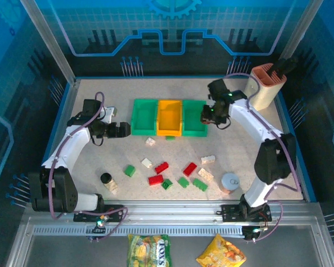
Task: Sort the legos into containers by color
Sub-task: Pick up the lego from the middle-right of the table, then place the lego in the container.
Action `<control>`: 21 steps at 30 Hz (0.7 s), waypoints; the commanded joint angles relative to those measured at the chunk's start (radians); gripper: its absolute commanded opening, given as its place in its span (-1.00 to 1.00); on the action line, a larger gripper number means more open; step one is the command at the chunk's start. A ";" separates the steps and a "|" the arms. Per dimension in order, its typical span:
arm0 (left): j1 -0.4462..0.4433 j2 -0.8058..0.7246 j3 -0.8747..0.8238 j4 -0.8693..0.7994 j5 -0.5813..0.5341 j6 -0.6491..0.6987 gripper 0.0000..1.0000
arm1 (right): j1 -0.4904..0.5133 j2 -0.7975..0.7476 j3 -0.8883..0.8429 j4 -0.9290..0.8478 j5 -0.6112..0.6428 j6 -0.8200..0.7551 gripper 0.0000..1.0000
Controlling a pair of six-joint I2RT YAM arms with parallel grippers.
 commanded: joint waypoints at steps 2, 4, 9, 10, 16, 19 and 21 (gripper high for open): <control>0.001 -0.002 0.007 -0.016 0.014 0.023 0.98 | 0.070 0.133 0.166 -0.125 0.109 -0.083 -0.81; 0.002 -0.001 0.006 -0.016 0.016 0.023 0.98 | 0.080 0.191 0.222 -0.145 0.132 -0.077 -0.78; 0.001 0.002 0.007 -0.014 0.018 0.022 0.98 | 0.081 0.300 0.311 -0.138 0.129 -0.061 -0.65; 0.001 0.003 0.007 -0.014 0.019 0.021 0.99 | 0.081 0.316 0.325 -0.138 0.129 -0.059 -0.65; 0.001 0.007 0.009 -0.015 0.018 0.020 0.98 | 0.069 0.427 0.397 -0.135 0.124 -0.043 -0.61; 0.001 0.007 0.009 -0.015 0.017 0.020 0.99 | 0.063 0.457 0.403 -0.114 0.128 -0.033 -0.59; 0.000 0.007 0.009 -0.016 0.020 0.019 0.99 | 0.056 0.479 0.409 -0.105 0.121 -0.031 -0.57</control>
